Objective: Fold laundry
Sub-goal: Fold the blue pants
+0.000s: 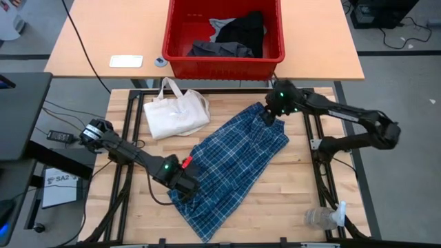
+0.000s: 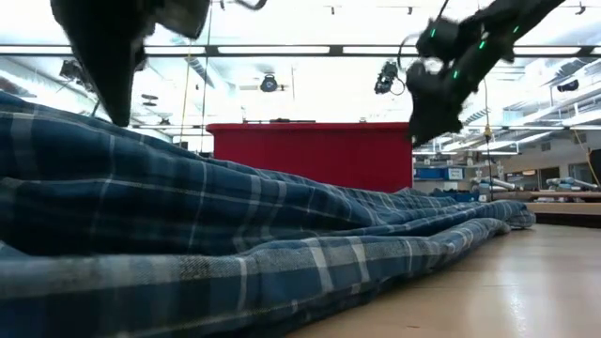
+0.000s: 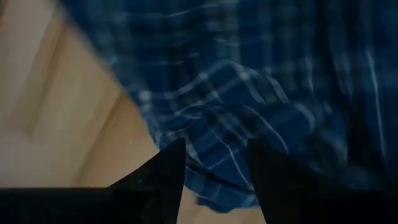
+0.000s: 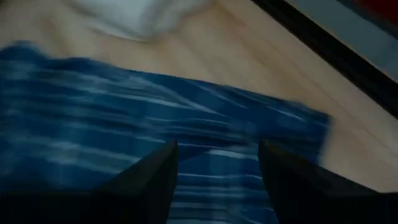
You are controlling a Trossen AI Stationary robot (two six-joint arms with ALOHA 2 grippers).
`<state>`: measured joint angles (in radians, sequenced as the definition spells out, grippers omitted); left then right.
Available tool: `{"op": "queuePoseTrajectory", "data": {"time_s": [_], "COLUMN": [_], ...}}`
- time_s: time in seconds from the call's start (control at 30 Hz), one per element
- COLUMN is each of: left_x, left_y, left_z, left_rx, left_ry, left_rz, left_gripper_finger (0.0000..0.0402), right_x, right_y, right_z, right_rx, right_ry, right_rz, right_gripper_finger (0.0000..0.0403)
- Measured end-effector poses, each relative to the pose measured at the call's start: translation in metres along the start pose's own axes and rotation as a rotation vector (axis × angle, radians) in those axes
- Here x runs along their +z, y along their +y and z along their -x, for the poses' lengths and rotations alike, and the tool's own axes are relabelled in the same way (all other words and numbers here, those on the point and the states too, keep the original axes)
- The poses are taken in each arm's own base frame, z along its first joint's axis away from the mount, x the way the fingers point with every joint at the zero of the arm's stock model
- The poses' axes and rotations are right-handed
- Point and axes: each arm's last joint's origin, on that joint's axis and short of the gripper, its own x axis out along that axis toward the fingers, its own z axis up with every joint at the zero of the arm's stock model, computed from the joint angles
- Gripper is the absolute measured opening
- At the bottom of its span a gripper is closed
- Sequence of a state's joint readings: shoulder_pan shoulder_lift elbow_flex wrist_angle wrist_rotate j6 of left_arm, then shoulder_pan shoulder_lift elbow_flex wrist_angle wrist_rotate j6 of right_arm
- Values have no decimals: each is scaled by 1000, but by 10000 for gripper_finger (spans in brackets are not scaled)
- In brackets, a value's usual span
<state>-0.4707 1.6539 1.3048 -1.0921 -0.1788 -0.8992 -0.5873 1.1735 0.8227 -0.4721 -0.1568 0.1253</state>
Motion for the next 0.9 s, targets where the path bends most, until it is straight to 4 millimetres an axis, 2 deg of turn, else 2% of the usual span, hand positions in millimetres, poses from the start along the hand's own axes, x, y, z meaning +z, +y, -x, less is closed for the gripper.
{"op": "queuePoseTrajectory", "data": {"time_s": [0.2, 0.33, 0.43, 0.5, 0.67, 0.8, 0.9], "left_x": [0, 0, 6, 4, -19, -42, -60], "left_y": [3, 16, 24, 30, 46, 59, 60], "left_z": [11, 11, 7, 7, 2, -5, -9], "left_rx": [34, 116, 117, 46, -135, -186, -241], "left_ry": [35, 116, 146, 131, -35, -118, -160], "left_rz": [-568, -811, -870, -903, -982, -1065, -1212], "left_gripper_finger": [176, 176, 176, 172, 151, 145, 145], "right_x": [-9, -20, -32, -41, -62, -68, -76], "right_y": [69, 121, 156, 178, 242, 300, 338], "right_z": [19, 19, 13, 4, -23, -41, -55], "right_rx": [176, 208, 206, 202, 162, 160, 125], "right_ry": [-84, -184, -240, -228, -140, -80, -26], "right_rz": [121, 161, 101, 19, -44, 31, 182], "right_gripper_finger": [221, 217, 217, 216, 215, 210, 209]}}
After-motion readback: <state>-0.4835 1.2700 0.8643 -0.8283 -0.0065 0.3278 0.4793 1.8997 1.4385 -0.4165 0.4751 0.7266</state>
